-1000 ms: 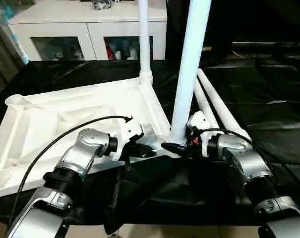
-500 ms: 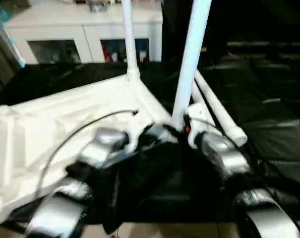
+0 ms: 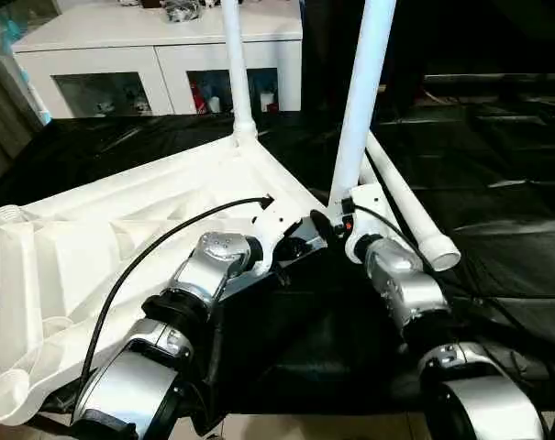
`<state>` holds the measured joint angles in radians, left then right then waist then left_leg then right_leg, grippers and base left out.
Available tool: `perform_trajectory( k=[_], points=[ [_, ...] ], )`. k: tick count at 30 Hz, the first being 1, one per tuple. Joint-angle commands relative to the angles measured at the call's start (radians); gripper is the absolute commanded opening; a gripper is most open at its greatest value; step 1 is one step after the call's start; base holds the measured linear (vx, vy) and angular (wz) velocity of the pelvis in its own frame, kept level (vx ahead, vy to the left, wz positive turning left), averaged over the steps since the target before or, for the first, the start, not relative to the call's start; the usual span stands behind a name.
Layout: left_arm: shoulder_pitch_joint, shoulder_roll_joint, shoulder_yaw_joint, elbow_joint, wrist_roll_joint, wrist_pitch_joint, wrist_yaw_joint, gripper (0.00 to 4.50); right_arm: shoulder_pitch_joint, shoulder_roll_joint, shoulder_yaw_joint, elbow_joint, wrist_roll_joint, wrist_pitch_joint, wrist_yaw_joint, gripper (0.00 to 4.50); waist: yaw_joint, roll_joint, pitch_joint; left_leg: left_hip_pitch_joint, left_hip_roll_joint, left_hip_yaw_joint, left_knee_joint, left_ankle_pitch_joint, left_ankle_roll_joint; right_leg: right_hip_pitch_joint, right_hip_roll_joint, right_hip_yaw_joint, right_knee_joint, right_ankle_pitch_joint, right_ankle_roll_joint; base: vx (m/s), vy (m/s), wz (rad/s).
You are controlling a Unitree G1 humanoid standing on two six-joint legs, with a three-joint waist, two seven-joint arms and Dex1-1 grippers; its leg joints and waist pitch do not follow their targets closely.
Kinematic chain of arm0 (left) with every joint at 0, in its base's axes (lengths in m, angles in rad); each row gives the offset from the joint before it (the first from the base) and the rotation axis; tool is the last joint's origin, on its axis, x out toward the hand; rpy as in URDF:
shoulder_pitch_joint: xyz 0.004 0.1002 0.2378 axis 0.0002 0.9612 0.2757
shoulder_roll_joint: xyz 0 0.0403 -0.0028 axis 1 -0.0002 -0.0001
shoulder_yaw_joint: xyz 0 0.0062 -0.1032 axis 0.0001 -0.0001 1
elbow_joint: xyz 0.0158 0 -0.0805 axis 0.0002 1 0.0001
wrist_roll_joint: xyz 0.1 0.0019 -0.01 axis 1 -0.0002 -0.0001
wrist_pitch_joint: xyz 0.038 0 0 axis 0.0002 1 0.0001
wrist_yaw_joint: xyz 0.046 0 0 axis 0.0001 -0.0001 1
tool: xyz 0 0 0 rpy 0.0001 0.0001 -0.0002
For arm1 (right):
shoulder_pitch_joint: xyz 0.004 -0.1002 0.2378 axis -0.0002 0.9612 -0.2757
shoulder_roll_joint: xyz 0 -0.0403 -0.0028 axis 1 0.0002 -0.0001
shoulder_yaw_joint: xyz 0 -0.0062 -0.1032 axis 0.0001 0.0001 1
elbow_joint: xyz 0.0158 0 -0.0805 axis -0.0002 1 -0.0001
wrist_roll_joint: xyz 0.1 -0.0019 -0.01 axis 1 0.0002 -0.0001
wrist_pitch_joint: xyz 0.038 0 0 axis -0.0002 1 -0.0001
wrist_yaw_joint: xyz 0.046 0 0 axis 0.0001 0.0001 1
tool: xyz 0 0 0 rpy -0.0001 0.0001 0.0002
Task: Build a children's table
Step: Rotate leg to tighten
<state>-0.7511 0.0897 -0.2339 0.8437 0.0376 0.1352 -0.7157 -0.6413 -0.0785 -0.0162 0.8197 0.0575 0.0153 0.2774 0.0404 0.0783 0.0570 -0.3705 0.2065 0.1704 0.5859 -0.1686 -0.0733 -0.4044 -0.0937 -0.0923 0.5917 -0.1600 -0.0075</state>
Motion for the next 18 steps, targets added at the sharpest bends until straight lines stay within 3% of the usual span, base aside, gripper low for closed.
perform_trajectory(
  k=[1, 2, 3, 4, 5, 8, 11, 12, 13, 14, 15, 16, 17, 18],
  points=[
    [-0.007, -0.014, 0.043, -0.014, -0.028, -0.089, 0.034, 0.00, 0.035, -0.013, 0.006, -0.083, -0.003, 0.010, 0.029, 3.44, 0.001, -0.026, -0.069, 0.001, 0.006, 0.002, -0.066, -0.277, 0.065, 0.056, -0.042, 0.036, -0.088, -0.345, -0.181, 0.000, 0.000, 0.00],
    [0.000, -0.016, 0.063, -0.038, -0.050, -0.094, 0.029, 0.28, 0.084, -0.030, 0.005, -0.184, 0.008, 0.034, 0.059, 3.45, 0.005, -0.023, -0.073, 0.003, 0.007, 0.002, -0.065, -0.262, 0.069, 0.056, -0.044, 0.038, -0.084, -0.329, -0.181, 0.000, 0.000, 0.00],
    [0.010, -0.013, 0.078, -0.065, -0.064, -0.089, 0.032, 0.28, 0.126, -0.044, 0.005, -0.267, 0.018, 0.054, 0.081, 3.45, 0.010, -0.023, -0.072, 0.002, 0.009, 0.002, -0.065, -0.250, 0.076, 0.058, -0.043, 0.039, -0.086, -0.314, -0.175, 0.000, 0.000, 0.00],
    [0.016, -0.011, 0.084, -0.080, -0.069, -0.084, 0.035, 0.28, 0.145, -0.051, 0.005, -0.303, 0.023, 0.062, 0.090, 3.45, 0.015, -0.027, -0.078, -0.002, 0.011, 0.001, -0.062, -0.208, 0.087, 0.062, -0.046, 0.041, -0.076, -0.254, -0.186, 0.000, 0.000, 0.00],
    [0.025, -0.006, 0.087, -0.098, -0.074, -0.074, 0.033, 0.64, 0.165, -0.057, 0.007, -0.340, 0.026, 0.068, 0.097, 3.46, 0.017, -0.026, -0.082, -0.001, 0.013, 0.002, -0.059, -0.176, 0.096, 0.061, -0.045, 0.041, -0.069, -0.204, -0.204, 0.000, 0.000, 0.00],
    [0.068, 0.028, 0.094, -0.170, -0.073, -0.055, 0.028, 0.70, 0.231, -0.081, 0.015, -0.459, 0.050, 0.097, 0.122, 3.46, 0.019, -0.027, -0.085, -0.009, 0.015, 0.001, -0.054, -0.125, 0.117, 0.060, -0.044, 0.040, -0.056, -0.118, -0.226, 0.000, 0.000, 0.00],
    [0.128, 0.093, 0.111, -0.260, -0.068, -0.003, 0.030, 1.12, 0.293, -0.115, 0.048, -0.580, 0.073, 0.156, 0.183, 3.46, 0.017, -0.026, -0.076, -0.011, 0.012, 0.005, -0.056, -0.156, 0.123, 0.056, -0.042, 0.040, -0.063, -0.168, -0.214, 0.000, 0.000, 0.00],
    [0.148, 0.118, 0.122, -0.289, -0.062, 0.016, 0.038, 1.12, 0.316, -0.126, 0.065, -0.626, 0.079, 0.187, 0.211, 3.46, 0.018, -0.010, -0.077, -0.008, 0.012, 0.002, -0.056, -0.166, 0.115, 0.057, -0.042, 0.039, -0.061, -0.181, -0.212, 0.000, 0.000, 0.00],
    [0.148, 0.118, 0.122, -0.289, -0.062, 0.016, 0.038, 1.18, 0.316, -0.126, 0.065, -0.626, 0.079, 0.187, 0.211, 3.46, 0.012, -0.018, -0.076, -0.010, 0.011, 0.003, -0.057, -0.174, 0.109, 0.056, -0.038, 0.039, -0.066, -0.194, -0.196, 0.000, 0.000, 0.00],
    [0.171, 0.154, 0.169, -0.331, -0.053, 0.053, 0.097, 1.33, 0.341, -0.140, 0.105, -0.673, 0.078, 0.231, 0.257, 3.46, 0.011, -0.011, -0.076, -0.004, 0.011, 0.003, -0.058, -0.198, 0.092, 0.052, -0.037, 0.037, -0.069, -0.229, -0.191, 0.000, 0.000, 0.00],
    [0.177, 0.166, 0.187, -0.344, -0.051, 0.068, 0.121, 1.49, 0.348, -0.144, 0.119, -0.682, 0.075, 0.242, 0.270, 3.46, 0.011, -0.011, -0.076, -0.002, 0.015, 0.002, -0.060, -0.213, 0.084, 0.052, -0.037, 0.038, -0.068, -0.233, -0.192, 0.000, 0.000, 0.00],
    [0.187, 0.188, 0.224, -0.365, -0.042, 0.092, 0.175, 1.57, 0.356, -0.148, 0.144, -0.694, 0.069, 0.265, 0.290, 3.46, 0.008, -0.012, -0.071, -0.006, 0.014, 0.001, -0.063, -0.223, 0.079, 0.053, -0.036, 0.037, -0.070, -0.249, -0.189, 0.000, 0.000, 0.00],
    [0.200, 0.230, 0.299, -0.386, -0.001, 0.107, 0.323, 1.57, 0.352, -0.135, 0.177, -0.679, 0.050, 0.297, 0.297, 3.46, 0.001, -0.010, -0.070, -0.004, 0.015, -0.003, -0.066, -0.264, 0.058, 0.051, -0.034, 0.035, -0.071, -0.282, -0.173, 0.000, 0.000, 0.00],
    [0.202, 0.233, 0.305, -0.388, 0.003, 0.108, 0.335, 1.59, 0.351, -0.134, 0.180, -0.677, 0.048, 0.299, 0.296, 3.46, 0.000, -0.009, -0.069, -0.004, 0.013, -0.004, -0.067, -0.277, 0.050, 0.050, -0.035, 0.034, -0.072, -0.298, -0.169, 0.000, 0.000, 0.00]
  ],
)
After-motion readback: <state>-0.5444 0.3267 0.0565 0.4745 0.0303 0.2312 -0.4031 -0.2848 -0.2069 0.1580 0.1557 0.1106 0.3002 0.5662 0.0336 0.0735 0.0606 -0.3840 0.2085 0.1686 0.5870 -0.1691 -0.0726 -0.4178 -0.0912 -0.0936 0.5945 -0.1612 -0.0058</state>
